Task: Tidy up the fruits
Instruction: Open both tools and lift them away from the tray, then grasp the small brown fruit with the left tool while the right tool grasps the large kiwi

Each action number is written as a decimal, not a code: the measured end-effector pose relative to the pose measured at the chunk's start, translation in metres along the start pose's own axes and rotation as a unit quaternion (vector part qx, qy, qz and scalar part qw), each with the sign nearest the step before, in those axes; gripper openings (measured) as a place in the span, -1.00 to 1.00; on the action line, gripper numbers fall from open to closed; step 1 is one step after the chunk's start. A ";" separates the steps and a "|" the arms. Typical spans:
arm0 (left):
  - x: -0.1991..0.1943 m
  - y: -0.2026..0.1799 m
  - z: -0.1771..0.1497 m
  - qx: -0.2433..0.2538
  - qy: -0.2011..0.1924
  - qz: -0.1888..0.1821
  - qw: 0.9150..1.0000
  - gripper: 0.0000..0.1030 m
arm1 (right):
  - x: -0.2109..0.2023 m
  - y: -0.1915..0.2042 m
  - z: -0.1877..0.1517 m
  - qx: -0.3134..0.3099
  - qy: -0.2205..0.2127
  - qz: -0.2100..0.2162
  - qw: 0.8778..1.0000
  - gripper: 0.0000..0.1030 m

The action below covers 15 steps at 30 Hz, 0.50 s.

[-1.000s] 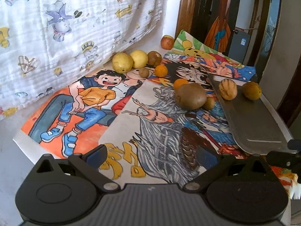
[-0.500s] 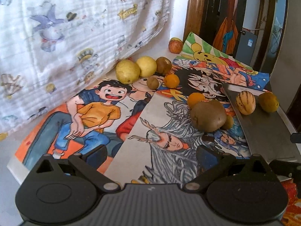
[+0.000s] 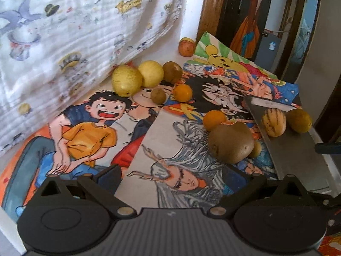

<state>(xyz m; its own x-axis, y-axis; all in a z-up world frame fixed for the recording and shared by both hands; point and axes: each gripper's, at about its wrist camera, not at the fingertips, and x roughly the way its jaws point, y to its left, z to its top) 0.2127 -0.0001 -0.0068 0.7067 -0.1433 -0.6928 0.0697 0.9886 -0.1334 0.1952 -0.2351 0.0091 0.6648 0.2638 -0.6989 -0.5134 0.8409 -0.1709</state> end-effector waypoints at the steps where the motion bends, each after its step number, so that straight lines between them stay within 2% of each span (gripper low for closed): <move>1: 0.001 0.000 0.001 0.001 0.001 -0.001 1.000 0.99 | 0.001 0.000 0.000 -0.007 -0.002 -0.001 1.000 0.99; 9: 0.011 0.001 0.008 0.006 0.004 -0.005 1.000 0.99 | 0.005 -0.003 0.001 -0.023 -0.012 0.005 1.000 0.99; 15: 0.017 0.012 0.022 -0.017 0.005 -0.010 1.000 0.99 | 0.008 -0.001 0.006 -0.038 -0.025 0.014 0.999 0.99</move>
<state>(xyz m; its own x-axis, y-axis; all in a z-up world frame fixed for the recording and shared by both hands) 0.2414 0.0103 -0.0044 0.6986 -0.1632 -0.6967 0.0597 0.9835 -0.1705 0.2044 -0.2309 0.0081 0.6746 0.3125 -0.6687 -0.5709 0.7952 -0.2044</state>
